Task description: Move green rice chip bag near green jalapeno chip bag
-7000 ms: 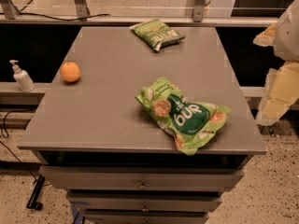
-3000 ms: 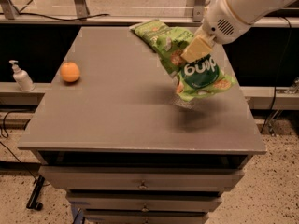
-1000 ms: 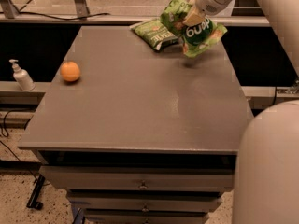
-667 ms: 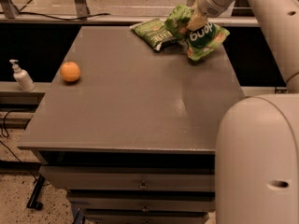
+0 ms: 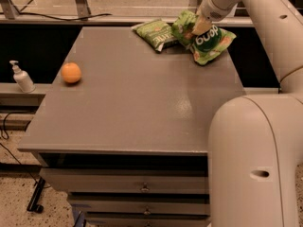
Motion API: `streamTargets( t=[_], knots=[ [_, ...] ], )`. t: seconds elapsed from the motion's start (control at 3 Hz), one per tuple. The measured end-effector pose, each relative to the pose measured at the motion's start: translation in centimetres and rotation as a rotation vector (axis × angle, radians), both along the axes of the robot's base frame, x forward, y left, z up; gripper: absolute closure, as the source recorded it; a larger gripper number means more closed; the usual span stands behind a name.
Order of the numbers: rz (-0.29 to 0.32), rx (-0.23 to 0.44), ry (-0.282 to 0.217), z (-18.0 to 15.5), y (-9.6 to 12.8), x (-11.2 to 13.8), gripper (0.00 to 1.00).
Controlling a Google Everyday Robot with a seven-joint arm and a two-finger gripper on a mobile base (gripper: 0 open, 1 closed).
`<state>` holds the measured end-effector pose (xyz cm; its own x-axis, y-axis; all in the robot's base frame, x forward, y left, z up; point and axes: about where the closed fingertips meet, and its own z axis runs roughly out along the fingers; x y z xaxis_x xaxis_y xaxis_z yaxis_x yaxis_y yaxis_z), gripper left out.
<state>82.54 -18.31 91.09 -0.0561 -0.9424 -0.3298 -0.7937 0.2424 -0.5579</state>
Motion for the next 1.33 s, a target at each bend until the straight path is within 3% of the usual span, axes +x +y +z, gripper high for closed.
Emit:
streamTargets(
  t=[0.67, 1.0, 1.33],
  knots=[
    [0.043, -0.011, 0.022, -0.2, 1.8, -1.4, 0.13],
    [0.074, 0.006, 0.022, 0.5, 3.7, -2.6, 0.00],
    [0.097, 0.025, -0.005, 2.2, 5.2, -3.6, 0.00]
  ],
)
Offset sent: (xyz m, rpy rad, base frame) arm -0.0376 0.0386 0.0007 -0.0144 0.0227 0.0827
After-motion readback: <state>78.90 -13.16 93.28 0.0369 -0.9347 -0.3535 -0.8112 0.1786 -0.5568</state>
